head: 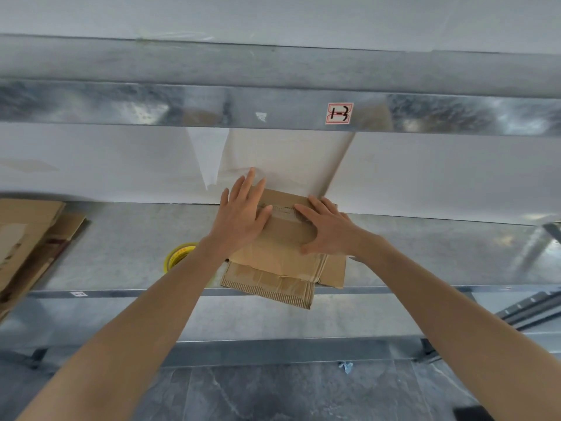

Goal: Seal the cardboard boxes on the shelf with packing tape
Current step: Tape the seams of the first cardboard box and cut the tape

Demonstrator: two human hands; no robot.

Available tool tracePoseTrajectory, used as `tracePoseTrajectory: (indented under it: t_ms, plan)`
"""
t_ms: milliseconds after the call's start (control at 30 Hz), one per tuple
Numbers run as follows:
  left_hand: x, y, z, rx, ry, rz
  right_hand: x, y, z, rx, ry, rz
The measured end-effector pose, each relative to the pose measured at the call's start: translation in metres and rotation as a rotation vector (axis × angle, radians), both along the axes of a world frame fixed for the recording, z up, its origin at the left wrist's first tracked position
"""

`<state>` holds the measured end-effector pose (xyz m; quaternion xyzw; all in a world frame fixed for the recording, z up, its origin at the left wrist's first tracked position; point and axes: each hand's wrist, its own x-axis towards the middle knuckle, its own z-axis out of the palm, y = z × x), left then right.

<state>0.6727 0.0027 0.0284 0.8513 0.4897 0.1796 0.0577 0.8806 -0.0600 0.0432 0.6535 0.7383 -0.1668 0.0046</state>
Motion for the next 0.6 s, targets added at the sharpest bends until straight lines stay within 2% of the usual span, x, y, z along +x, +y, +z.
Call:
tracePoseTrajectory:
  t_ms: [233,433,600]
  plan:
    - [-0.003,0.007,-0.003,-0.1,0.053,-0.026,0.015,-0.01,-0.005,0.073,0.073,-0.066]
    - [-0.002,0.012,-0.004,-0.136,0.096,-0.022,0.05,-0.032,-0.024,0.188,0.179,-0.223]
    - [-0.002,0.012,-0.004,-0.169,0.091,-0.003,0.081,-0.043,-0.063,0.144,0.153,-0.338]
